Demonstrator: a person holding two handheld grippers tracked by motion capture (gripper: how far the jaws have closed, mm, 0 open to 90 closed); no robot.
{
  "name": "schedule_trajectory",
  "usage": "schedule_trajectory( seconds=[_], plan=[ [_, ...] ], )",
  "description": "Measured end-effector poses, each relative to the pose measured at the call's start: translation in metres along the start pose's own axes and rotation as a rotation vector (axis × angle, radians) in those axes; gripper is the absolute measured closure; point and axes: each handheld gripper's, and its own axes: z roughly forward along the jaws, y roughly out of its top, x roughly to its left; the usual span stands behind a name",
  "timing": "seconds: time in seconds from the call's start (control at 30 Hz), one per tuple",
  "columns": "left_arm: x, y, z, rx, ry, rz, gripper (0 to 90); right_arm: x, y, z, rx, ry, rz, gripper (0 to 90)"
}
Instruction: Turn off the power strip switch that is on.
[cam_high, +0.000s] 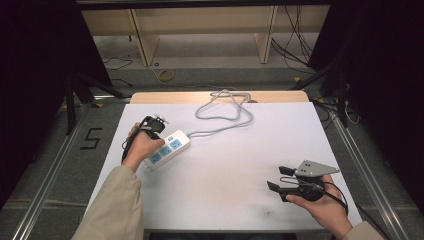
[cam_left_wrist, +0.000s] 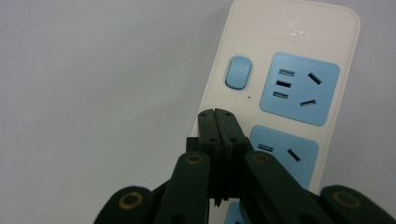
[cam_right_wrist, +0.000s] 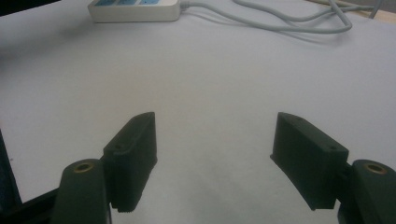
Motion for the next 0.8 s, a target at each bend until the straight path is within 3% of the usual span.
schedule_trajectory(
  seconds=[0.33, 0.8],
  plan=[
    [-0.0001, 0.0035, 0.0003, 0.027, 0.001, 0.019, 89.9, 0.0001, -0.0001, 0.0, 0.001, 0.001, 0.002, 31.0],
    [-0.0009, 0.0035, 0.0009, 0.028, 0.003, 0.013, 89.9, 0.0001, -0.0003, 0.0004, 0.001, 0.003, 0.002, 31.0]
  ],
)
